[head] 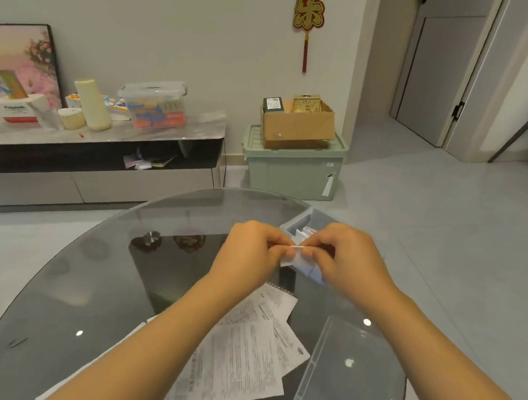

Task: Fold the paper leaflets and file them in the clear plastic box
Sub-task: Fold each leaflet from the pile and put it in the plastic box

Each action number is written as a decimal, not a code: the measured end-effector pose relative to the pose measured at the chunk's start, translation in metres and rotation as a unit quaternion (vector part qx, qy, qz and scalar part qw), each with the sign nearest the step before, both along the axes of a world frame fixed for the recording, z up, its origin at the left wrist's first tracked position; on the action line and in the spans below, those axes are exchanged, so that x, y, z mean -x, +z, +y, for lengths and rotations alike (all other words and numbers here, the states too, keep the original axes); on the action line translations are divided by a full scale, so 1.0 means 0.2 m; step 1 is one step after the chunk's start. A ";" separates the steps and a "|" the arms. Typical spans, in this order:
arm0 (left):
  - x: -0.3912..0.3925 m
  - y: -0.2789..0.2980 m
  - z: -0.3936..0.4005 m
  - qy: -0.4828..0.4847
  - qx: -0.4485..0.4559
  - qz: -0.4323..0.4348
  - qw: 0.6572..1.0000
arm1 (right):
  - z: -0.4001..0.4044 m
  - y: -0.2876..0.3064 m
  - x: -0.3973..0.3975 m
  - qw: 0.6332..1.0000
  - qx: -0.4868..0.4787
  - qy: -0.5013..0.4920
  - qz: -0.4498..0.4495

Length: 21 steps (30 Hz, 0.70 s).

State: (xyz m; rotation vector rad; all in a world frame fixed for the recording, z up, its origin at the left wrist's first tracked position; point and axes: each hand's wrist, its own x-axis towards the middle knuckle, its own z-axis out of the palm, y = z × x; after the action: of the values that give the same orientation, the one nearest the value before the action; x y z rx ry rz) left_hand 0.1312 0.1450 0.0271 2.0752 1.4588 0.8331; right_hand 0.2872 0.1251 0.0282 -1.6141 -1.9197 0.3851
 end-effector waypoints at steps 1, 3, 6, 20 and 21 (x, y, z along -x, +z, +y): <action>-0.03 0.00 0.04 -0.004 -0.008 -0.011 1.000 | 0.02 0.00 -0.03 1.000 -0.007 -0.017 0.005; -0.09 0.00 0.10 -0.006 -0.025 -0.032 0.999 | 0.07 0.00 -0.08 0.997 -0.027 -0.063 0.028; -0.17 -0.01 0.21 -0.020 -0.021 -0.030 0.999 | 0.13 -0.04 -0.20 0.984 -0.050 -0.158 0.059; -0.34 -0.19 0.44 -0.167 -0.131 0.297 0.931 | 0.24 -0.10 -0.22 0.957 -0.024 -0.251 -0.139; -0.34 -0.19 0.43 -0.169 -0.126 0.299 0.931 | 0.25 -0.10 -0.22 0.956 -0.019 -0.251 -0.152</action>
State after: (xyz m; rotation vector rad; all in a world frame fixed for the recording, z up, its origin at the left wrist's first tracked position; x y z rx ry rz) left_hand 0.1992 0.2319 -0.0105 2.8422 1.2398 0.2600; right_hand 0.3303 0.1754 0.0078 -2.1498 -1.6179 -0.1166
